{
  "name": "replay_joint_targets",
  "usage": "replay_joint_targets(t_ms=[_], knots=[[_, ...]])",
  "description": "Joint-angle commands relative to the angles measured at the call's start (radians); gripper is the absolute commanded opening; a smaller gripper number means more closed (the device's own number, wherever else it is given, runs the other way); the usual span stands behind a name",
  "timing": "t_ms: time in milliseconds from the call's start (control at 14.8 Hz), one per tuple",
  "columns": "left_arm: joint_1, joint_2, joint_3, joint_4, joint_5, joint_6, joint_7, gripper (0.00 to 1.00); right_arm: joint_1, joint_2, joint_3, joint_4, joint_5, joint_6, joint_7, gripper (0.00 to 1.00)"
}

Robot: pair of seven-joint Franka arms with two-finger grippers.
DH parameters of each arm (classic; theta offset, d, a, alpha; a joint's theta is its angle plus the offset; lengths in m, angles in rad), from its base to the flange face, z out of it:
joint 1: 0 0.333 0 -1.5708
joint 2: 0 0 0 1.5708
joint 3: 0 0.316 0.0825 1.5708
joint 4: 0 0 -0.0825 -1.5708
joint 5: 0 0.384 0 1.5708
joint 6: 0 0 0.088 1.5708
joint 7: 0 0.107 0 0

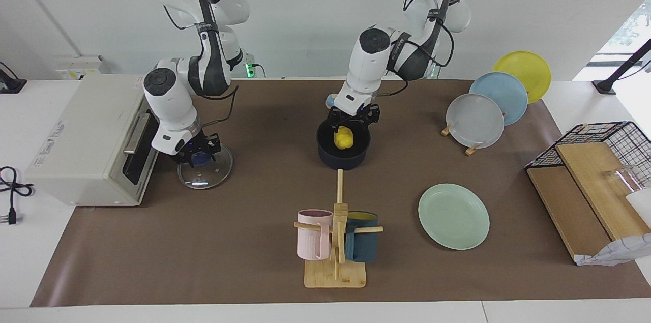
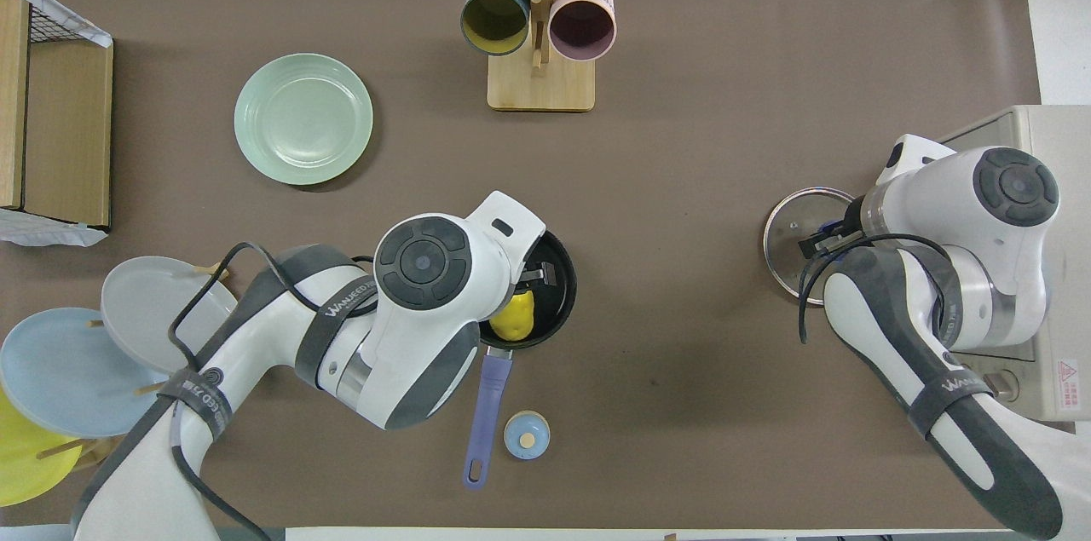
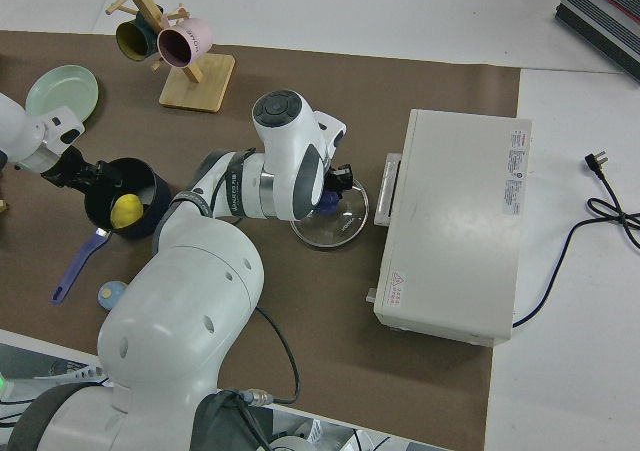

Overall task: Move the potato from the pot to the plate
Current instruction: 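Set the lid down by the toaster while the left gripper reaches the potato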

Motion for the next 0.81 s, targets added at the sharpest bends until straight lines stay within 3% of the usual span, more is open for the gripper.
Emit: replay_joint_targets(t_ms=[0,68,203,610,746], knots=[[-0.040,0.010,0.020,-0.009,-0.019,0.019,-0.032,1.00,-0.012,-0.015,0.010,-0.023,0.014,0.023,-0.021,0.76],[-0.041,0.017,0.020,-0.009,-0.019,0.013,-0.033,1.00,-0.013,-0.013,0.010,-0.018,0.014,0.020,-0.019,1.00],[-0.056,0.023,0.020,-0.015,-0.019,0.005,-0.037,1.00,-0.012,-0.012,0.012,0.035,0.014,-0.018,-0.019,1.00],[-0.072,0.072,0.020,-0.021,-0.020,0.034,-0.081,1.00,0.007,-0.029,0.016,0.473,0.017,-0.518,0.140,1.00],[-0.076,0.084,0.020,-0.021,-0.037,0.044,-0.083,1.00,0.005,-0.067,0.016,0.508,0.017,-0.612,0.183,1.00]])
